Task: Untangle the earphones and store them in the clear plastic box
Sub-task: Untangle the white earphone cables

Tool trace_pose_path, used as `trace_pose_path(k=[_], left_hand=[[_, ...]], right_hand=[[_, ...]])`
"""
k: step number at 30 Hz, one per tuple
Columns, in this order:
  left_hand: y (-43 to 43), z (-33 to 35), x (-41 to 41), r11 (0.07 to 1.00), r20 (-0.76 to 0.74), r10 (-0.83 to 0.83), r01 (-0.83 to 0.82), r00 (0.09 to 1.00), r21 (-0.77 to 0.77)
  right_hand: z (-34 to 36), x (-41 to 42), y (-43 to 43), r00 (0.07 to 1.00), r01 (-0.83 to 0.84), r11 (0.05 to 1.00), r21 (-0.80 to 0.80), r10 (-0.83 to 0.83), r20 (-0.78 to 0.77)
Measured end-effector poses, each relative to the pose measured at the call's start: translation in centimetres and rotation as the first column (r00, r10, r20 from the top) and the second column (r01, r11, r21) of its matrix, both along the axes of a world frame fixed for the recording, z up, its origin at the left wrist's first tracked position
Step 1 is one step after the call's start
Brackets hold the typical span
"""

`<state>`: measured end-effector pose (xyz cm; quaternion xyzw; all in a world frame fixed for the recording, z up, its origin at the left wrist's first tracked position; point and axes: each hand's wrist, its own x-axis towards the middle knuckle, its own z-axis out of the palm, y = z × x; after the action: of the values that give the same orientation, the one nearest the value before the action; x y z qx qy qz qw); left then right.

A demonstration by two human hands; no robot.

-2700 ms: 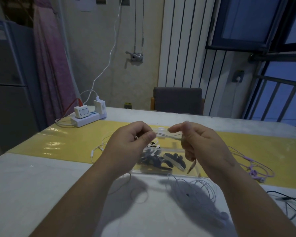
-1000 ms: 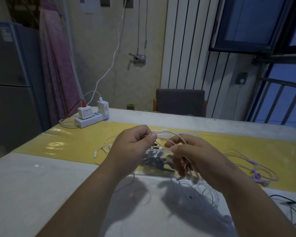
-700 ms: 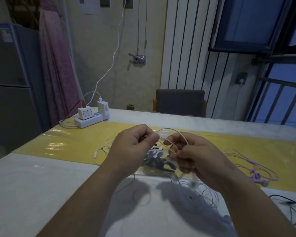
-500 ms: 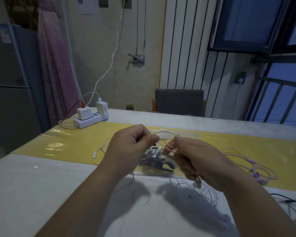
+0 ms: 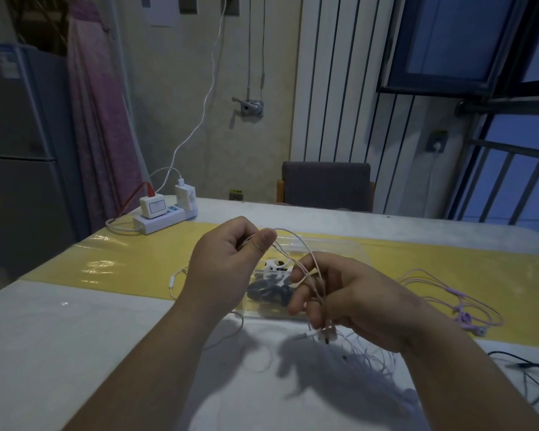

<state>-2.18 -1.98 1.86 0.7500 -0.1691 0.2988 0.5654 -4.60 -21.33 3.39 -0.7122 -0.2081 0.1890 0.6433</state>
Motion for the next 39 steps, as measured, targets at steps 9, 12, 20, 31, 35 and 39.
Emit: trace_pose_path(k=[9,12,20,31,35,39], left_hand=[[-0.11,-0.04,-0.01,1.0,-0.018,-0.011,0.011,1.0,0.004],[-0.06,-0.03,-0.01,1.0,-0.022,-0.019,0.019,1.0,0.001],[-0.17,0.0,-0.12,1.0,-0.017,-0.029,0.03,0.999,0.009],[-0.13,-0.01,-0.09,1.0,-0.002,-0.016,0.016,1.0,0.006],[-0.06,0.04,-0.08,1.0,0.005,-0.003,0.003,1.0,-0.001],[-0.09,0.19,-0.26,1.0,0.021,-0.001,0.001,1.0,-0.012]], right_hand=[[0.64,-0.14,0.56,0.986,0.097,0.983,0.154,-0.074,-0.146],[0.44,-0.21,0.61,0.991,0.092,0.975,0.202,-0.071,-0.112],[0.56,-0.41,0.56,0.987,0.135,0.959,0.248,-0.11,-0.114],[0.86,-0.39,0.53,0.98,0.188,0.971,0.149,-0.177,-0.087],[0.72,-0.34,0.42,0.984,0.153,0.977,0.15,-0.137,-0.116],[0.45,-0.45,0.9,0.976,0.218,0.974,0.054,-0.218,-0.009]])
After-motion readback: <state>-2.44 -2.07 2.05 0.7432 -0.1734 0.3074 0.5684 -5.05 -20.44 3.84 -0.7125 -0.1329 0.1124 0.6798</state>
